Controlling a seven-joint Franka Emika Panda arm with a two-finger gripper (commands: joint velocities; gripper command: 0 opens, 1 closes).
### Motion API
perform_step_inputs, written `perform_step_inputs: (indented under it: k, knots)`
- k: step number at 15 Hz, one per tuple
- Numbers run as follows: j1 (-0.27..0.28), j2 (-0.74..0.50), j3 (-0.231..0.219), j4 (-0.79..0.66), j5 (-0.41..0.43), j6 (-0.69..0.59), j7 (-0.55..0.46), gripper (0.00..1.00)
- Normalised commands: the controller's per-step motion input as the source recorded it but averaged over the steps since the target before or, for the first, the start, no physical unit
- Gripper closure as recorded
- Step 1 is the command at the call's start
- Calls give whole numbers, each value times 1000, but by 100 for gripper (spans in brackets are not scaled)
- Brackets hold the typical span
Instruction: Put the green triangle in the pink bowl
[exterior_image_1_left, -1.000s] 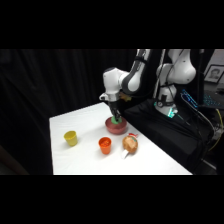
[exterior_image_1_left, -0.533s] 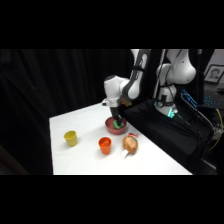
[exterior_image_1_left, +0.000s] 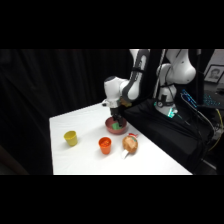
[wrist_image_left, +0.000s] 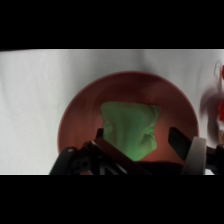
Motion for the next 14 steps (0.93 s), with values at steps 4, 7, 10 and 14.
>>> perform_step_inputs:
  k: [4, 7, 10, 14]
  knots:
    - [-24, -331, -56, -62, -183, -189, -29, 0]
    - [5, -493, -52, -87, -163, -360, -16, 0]
    - [38, -523, -61, -75, -152, -420, 29, 0]
    - [41, -494, -80, -26, -98, -402, 16, 0]
